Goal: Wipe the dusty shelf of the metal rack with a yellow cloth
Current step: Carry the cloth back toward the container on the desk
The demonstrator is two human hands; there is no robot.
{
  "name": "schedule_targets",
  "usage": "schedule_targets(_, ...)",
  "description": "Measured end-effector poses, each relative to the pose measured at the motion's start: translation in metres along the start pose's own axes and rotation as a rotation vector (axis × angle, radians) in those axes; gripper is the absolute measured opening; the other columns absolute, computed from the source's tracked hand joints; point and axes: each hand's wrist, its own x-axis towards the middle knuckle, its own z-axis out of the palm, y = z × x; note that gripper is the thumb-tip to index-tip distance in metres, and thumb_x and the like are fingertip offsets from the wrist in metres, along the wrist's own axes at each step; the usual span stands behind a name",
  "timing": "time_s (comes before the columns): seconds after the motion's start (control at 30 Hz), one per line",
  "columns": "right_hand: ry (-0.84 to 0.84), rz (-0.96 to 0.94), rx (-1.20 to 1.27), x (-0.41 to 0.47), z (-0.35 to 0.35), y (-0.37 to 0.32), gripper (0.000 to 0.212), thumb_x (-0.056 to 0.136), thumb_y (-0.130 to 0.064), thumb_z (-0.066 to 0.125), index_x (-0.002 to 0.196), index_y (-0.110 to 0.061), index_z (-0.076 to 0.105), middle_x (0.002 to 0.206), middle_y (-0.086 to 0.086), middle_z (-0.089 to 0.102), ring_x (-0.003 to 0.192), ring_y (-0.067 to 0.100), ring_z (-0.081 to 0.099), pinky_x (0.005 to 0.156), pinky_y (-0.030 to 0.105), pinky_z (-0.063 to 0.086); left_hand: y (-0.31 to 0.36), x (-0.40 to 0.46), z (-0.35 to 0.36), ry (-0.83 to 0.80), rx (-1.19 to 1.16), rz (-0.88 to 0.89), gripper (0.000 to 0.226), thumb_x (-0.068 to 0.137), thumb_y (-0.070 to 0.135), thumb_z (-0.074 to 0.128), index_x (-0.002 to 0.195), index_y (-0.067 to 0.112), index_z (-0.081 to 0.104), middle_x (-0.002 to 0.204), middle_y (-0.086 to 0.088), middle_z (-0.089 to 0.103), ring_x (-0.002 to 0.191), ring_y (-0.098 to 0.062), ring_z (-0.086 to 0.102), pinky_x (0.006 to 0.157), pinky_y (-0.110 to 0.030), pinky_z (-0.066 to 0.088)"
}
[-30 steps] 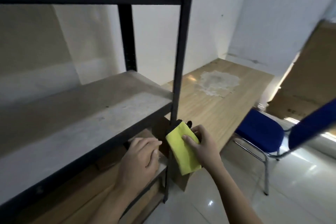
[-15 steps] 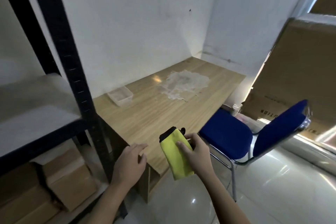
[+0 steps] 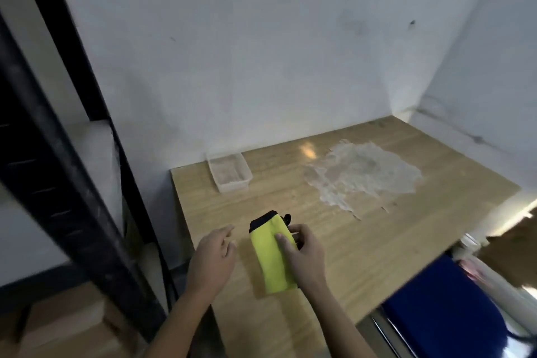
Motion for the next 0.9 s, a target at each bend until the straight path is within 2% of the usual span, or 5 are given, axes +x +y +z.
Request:
schedule_targets(0.33,-0.151,-0.020,-0.022,0.163,0.066,-0.013,0.013,0.080,-0.026,0.069,0.079,-0.031,0.057,0.074,-0.007,0.060,0.074,0.011,0.059,0.058,0.018,0.041,-0.028,0.149,0.021,0.229,-0.025,-0.278,0.035,0.090,0.012,0.050,0.124,0.009,0.056,0.119,-0.010,0.064,0.102,-0.025,0.060,0.077,-0.031,0.045)
schedule_targets(0.53,-0.186,-0.087,-0.021,0.250,0.112,-0.029,0.011,0.082,-0.025,0.068,0.084,-0.023,0.057,0.071,-0.008,0.057,0.067,0.008,0.056,0.054,0.019,0.039,-0.038,0.218,0.036,0.245,0.089,-0.330,0.027,0.092,0.018,0.048,0.116,0.008,0.055,0.105,-0.013,0.066,0.094,-0.031,0.062,0.070,-0.035,0.045)
schedule_targets(0.67,-0.236,-0.120,-0.036,0.291,0.147,-0.035,0.013,0.083,-0.022,0.066,0.092,-0.019,0.057,0.071,-0.012,0.054,0.066,-0.001,0.051,0.055,0.021,0.037,-0.063,0.243,0.047,0.190,0.153,-0.401,0.036,0.096,0.029,0.039,0.127,0.011,0.047,0.101,-0.015,0.065,0.090,-0.034,0.061,0.068,-0.034,0.047)
schedule_targets(0.8,-0.352,-0.152,-0.141,0.309,0.176,-0.030,0.029,0.086,-0.022,0.062,0.113,-0.014,0.053,0.076,-0.005,0.055,0.072,0.014,0.053,0.062,0.028,0.037,-0.076,0.250,0.058,0.226,0.124,-0.406,0.036,0.097,0.028,0.037,0.120,0.004,0.052,0.073,-0.013,0.061,0.064,-0.027,0.057,0.051,-0.031,0.032)
schedule_targets(0.9,-0.442,-0.167,-0.211,0.311,0.190,-0.021,0.036,0.089,-0.017,0.057,0.123,-0.013,0.046,0.095,0.006,0.060,0.088,0.025,0.058,0.066,0.028,0.039,-0.071,0.248,0.062,0.267,0.154,-0.399,0.044,0.098,0.023,0.035,0.142,0.017,0.032,0.064,-0.003,0.051,0.055,-0.015,0.046,0.048,-0.030,0.029)
